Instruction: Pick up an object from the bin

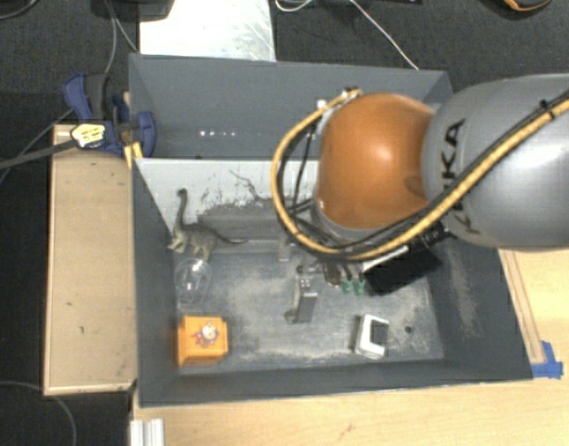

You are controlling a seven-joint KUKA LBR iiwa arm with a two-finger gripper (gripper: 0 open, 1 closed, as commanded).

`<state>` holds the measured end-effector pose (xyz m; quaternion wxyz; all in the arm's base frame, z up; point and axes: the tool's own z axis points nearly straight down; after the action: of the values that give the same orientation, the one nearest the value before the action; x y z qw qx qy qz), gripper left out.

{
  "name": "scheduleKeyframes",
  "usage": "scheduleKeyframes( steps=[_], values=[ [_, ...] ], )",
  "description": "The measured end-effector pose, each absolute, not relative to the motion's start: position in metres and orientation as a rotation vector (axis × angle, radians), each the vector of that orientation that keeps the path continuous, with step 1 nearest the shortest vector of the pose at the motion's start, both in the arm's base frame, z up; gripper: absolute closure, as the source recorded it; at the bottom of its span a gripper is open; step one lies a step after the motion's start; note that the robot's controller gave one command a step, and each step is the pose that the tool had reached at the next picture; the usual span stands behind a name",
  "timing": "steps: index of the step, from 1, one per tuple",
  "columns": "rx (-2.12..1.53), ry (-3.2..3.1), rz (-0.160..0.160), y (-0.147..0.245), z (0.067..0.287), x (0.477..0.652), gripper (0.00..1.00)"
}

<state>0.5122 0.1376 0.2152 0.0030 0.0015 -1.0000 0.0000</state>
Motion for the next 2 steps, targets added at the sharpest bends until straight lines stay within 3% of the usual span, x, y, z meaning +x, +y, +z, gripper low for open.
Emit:
scheduleKeyframes(
  steps=[1,2],
  values=[
    [-0.004,-3.144,-0.002,0.137,0.220,0.514,0.00],
    [0.215,-3.134,-0.002,0.185,0.216,0.534,0.00]
  ],
)
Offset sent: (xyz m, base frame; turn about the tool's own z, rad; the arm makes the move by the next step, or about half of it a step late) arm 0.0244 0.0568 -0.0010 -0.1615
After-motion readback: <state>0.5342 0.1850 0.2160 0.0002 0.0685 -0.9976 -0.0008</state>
